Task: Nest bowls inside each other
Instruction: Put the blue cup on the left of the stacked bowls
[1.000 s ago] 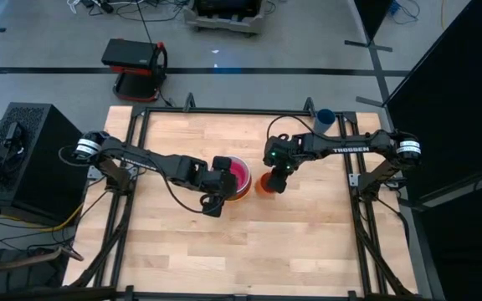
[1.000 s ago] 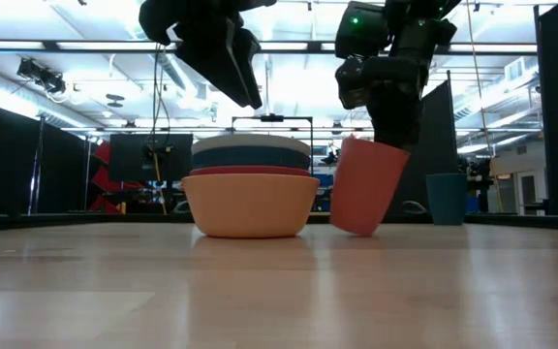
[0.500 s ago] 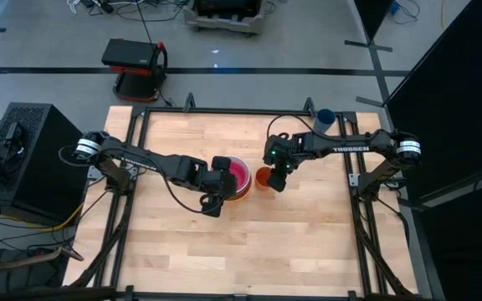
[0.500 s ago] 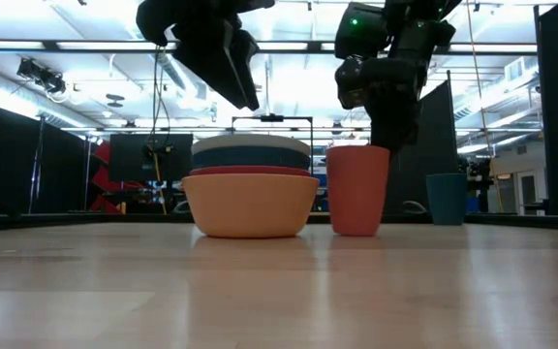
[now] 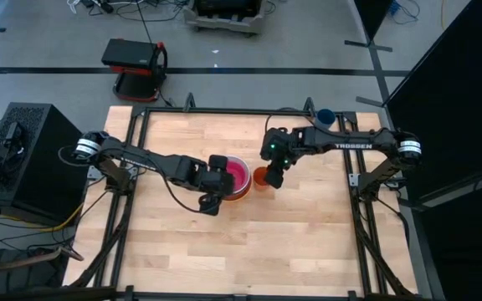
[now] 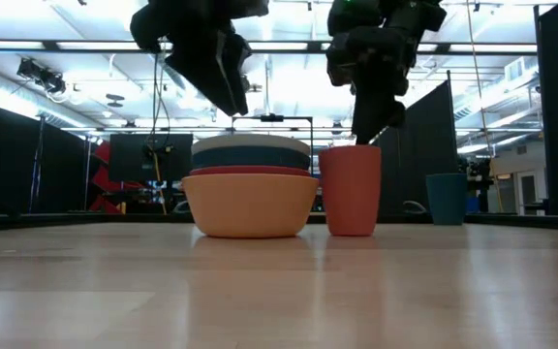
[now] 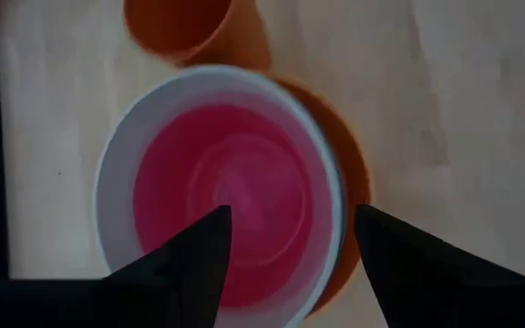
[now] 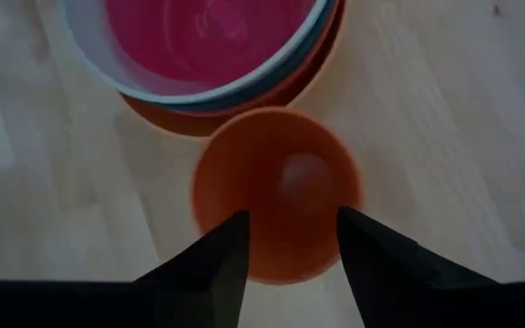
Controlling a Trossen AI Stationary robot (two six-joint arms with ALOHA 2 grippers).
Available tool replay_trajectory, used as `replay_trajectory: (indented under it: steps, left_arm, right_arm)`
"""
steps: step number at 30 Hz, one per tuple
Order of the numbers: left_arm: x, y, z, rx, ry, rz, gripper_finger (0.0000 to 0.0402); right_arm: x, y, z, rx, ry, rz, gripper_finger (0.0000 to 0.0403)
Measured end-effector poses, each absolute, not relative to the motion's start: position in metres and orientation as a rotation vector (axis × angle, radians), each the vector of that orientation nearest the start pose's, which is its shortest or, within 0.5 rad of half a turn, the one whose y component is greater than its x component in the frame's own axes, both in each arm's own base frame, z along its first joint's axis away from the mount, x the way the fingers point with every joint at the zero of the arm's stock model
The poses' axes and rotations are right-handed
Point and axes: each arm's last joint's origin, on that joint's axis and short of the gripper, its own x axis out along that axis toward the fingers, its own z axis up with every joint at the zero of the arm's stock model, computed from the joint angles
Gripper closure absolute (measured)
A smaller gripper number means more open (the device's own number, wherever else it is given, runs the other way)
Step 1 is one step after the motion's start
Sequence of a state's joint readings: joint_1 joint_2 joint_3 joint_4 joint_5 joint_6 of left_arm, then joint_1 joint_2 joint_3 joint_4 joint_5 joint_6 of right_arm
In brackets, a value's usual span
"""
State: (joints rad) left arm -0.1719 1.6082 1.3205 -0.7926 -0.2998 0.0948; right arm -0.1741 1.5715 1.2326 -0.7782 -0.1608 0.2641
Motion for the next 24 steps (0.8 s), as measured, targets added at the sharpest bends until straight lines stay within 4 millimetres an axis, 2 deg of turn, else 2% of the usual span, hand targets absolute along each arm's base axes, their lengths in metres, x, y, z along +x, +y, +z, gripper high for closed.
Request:
replay_trajectory:
  steps: [3,7,24]
  left_arm:
    - [0.319,-0.046,0.276,0.337,1.056,0.090,0.0185]
    - [0.308,-0.043,0.292,0.358,1.018,0.139,0.0190]
    - [0.275,0.002,0.323,0.413,1.003,0.346,0.0192]
  right_arm:
    - [0.308,-0.052,0.258,0.405,1.115,-0.173,0.0253]
    - [0.299,-0.061,0.255,0.323,1.188,-0.305,0.0263]
    - [0.255,-0.146,0.254,0.196,1.307,-0.826,0.0277]
